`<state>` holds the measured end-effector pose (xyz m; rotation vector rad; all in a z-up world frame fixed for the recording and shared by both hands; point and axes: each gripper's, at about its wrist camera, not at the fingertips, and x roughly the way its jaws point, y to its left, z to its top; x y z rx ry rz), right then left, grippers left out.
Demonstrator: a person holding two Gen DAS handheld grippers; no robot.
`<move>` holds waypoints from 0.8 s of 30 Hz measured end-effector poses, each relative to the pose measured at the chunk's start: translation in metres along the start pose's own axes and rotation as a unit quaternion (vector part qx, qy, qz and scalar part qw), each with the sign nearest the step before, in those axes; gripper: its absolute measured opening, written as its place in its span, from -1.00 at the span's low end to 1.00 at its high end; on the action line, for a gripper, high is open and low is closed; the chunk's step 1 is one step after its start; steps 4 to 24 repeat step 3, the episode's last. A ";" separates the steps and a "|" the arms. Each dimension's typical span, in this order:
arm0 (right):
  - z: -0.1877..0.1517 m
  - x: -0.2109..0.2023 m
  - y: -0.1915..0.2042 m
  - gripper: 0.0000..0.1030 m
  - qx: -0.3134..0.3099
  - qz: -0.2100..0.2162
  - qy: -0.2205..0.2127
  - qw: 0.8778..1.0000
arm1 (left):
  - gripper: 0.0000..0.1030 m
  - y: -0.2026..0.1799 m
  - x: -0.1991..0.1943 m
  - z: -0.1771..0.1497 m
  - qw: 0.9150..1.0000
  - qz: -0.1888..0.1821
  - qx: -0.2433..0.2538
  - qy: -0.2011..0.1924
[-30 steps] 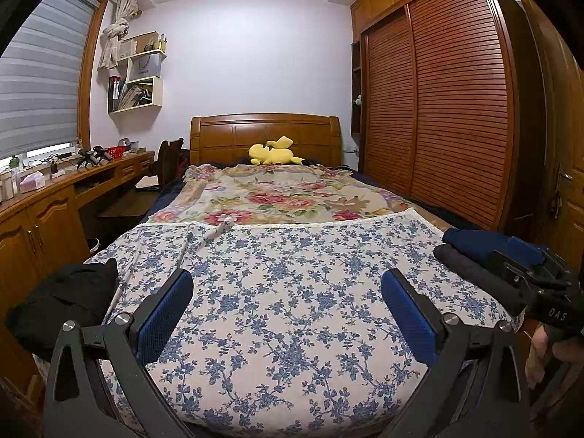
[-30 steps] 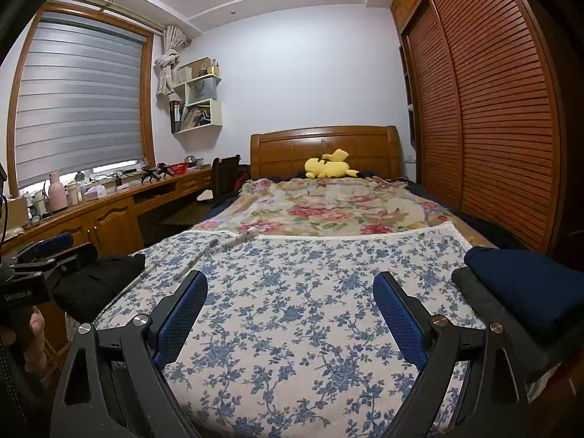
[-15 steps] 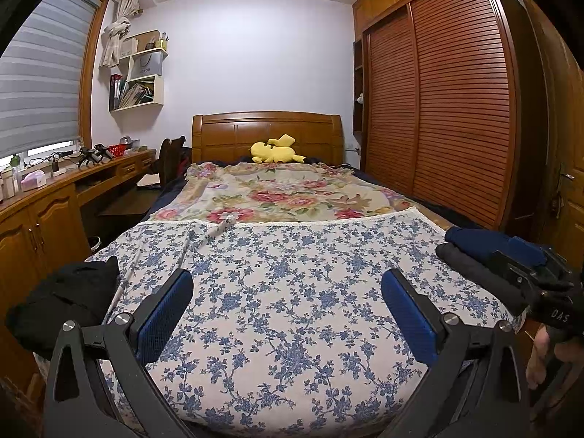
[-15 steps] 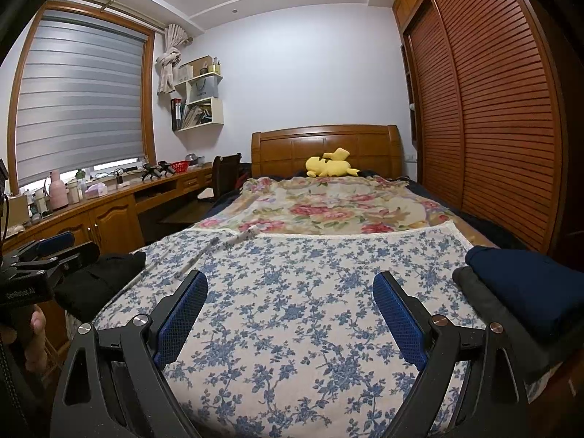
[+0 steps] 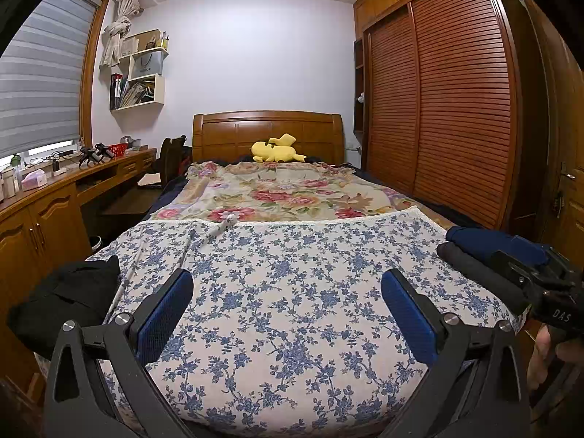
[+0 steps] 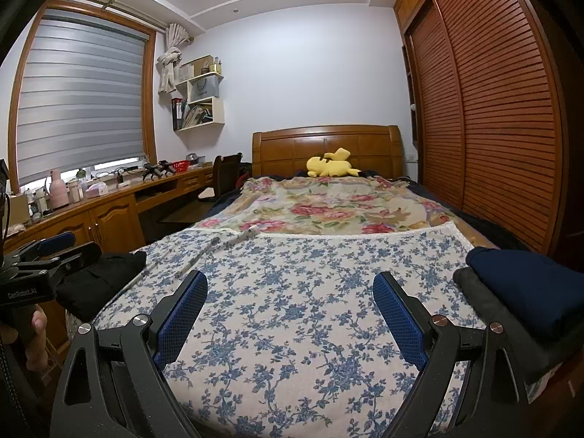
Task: Fold large clothes
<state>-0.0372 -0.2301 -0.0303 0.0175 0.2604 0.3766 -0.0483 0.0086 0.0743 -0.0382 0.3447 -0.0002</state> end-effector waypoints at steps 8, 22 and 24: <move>0.000 0.000 0.000 0.80 0.000 0.000 0.000 1.000 | 1.00 0.000 0.000 0.000 1.000 0.000 0.000 -0.001; 0.000 0.000 0.000 0.80 0.000 0.000 0.000 1.000 | 1.00 0.000 0.000 0.000 1.000 0.000 0.000 -0.001; 0.000 0.000 0.000 0.80 0.000 0.000 0.000 1.000 | 1.00 0.000 0.000 0.000 1.000 0.000 0.000 -0.001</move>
